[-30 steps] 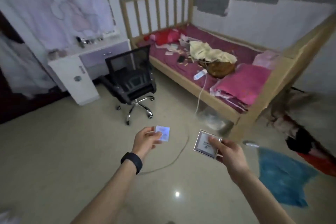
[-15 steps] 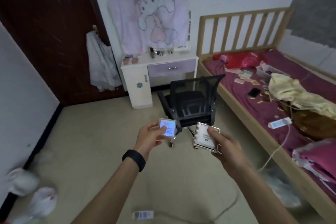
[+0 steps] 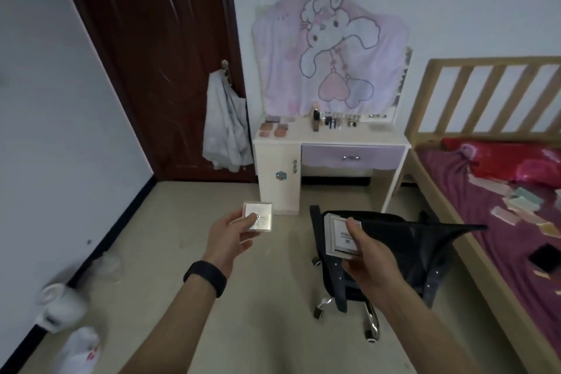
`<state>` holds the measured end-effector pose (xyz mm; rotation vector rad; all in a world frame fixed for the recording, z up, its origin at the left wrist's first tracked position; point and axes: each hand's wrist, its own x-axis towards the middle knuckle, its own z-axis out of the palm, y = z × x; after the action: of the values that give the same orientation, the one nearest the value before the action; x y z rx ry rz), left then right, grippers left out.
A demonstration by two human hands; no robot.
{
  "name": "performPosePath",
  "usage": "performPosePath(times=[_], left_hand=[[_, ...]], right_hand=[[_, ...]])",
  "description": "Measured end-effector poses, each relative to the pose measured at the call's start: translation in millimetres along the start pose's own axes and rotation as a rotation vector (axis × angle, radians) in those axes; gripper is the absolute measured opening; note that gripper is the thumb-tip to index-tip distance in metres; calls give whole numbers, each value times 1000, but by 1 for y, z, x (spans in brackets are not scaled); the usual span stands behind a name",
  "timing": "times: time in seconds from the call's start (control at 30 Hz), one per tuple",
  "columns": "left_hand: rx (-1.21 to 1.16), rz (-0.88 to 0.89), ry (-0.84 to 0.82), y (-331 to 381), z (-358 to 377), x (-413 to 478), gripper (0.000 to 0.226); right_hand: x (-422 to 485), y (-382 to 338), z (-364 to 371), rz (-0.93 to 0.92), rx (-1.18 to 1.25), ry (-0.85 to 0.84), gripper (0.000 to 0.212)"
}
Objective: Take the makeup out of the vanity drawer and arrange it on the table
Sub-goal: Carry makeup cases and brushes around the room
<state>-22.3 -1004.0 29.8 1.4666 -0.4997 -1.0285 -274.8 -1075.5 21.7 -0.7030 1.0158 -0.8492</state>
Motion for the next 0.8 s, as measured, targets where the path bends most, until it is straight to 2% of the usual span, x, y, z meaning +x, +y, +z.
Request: performPosePath(times=[0.3,0.5,0.7,0.8], left_hand=[[-73,-14,76,45,-25,199,24],[-67,-72,61,81,-34,327,17],[-57,-135,34,97,-21,440,13],[-73,-173,10,98,-5,505,9]], right_hand=[[195,-39,115,98,64,-53,27],[303,-57,176,144,44,-96,44],[398,-63,202,194,90,-43,18],[457,-65,202,208,135,4,19]])
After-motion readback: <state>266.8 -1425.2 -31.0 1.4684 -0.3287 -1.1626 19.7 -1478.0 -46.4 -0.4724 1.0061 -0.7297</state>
